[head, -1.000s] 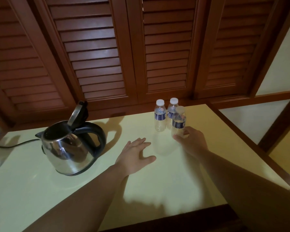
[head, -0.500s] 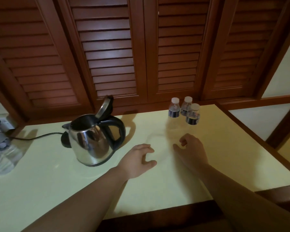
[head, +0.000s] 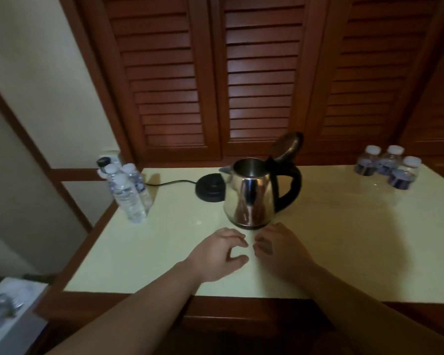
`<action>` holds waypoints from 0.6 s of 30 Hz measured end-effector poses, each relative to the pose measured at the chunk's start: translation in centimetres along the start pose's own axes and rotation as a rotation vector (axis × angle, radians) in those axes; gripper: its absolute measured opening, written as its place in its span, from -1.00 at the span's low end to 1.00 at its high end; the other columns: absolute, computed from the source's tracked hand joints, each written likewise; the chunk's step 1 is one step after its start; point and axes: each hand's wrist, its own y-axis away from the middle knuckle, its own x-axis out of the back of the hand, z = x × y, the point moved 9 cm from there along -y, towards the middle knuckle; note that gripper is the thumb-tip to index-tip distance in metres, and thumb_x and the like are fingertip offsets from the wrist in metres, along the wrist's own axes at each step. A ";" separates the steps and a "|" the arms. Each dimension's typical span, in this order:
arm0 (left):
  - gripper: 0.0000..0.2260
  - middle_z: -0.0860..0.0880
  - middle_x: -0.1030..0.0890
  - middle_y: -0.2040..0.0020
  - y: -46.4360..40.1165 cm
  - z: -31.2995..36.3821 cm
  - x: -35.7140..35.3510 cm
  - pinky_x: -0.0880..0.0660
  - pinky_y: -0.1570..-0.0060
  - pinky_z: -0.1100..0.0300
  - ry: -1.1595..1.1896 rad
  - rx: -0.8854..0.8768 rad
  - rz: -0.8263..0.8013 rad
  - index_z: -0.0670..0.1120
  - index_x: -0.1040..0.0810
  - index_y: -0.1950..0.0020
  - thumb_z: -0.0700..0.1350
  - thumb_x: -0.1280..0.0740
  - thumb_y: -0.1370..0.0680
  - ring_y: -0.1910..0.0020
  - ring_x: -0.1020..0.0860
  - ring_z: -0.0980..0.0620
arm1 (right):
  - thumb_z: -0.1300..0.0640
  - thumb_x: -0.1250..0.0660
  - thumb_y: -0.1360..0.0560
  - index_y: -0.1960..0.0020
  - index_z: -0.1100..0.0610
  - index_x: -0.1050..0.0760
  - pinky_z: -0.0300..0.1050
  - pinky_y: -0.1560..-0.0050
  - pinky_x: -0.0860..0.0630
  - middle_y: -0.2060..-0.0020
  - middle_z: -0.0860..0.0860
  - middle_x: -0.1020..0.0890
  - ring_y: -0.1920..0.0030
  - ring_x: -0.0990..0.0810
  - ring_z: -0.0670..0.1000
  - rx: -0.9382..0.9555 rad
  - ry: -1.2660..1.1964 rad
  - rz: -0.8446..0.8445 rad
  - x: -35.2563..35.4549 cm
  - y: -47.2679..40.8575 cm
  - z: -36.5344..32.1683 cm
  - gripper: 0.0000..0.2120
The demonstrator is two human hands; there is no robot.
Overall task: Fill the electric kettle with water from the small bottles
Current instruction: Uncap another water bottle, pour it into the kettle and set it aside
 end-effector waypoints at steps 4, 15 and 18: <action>-0.64 0.05 -0.60 -0.35 4.4 -5.2 3.5 -0.32 -0.44 0.24 -0.007 0.057 0.050 0.00 -0.66 -0.31 0.14 -0.41 -0.58 -0.43 -0.42 0.18 | -0.12 -0.31 -0.51 -0.15 0.07 -0.65 0.02 -0.18 -0.49 -0.04 -0.03 -0.62 -0.09 -0.50 -0.01 0.022 0.033 -0.093 -4.1 -1.5 -5.0 -0.65; -0.66 0.15 -0.60 -0.13 13.1 -16.4 13.9 -0.50 -0.13 0.19 -0.019 0.370 0.460 0.07 -0.66 -0.19 0.21 -0.48 -0.51 -0.13 -0.53 0.17 | -0.32 -0.10 -0.64 -0.67 -0.03 -0.11 -0.01 -0.61 0.06 -0.67 0.00 -0.10 -0.65 -0.02 0.00 -0.021 0.178 -0.237 -11.2 -5.4 -11.7 -0.31; -0.57 0.15 -0.52 -0.07 14.4 -18.7 16.1 -0.45 0.02 0.22 0.144 0.597 0.603 0.08 -0.50 -0.17 0.21 -0.55 -0.44 -0.03 -0.50 0.16 | -0.35 -0.06 -0.64 -0.66 -0.05 -0.13 0.02 -0.62 0.05 -0.66 -0.02 -0.10 -0.64 -0.03 -0.01 -0.050 0.250 -0.227 -11.5 -5.6 -11.7 -0.32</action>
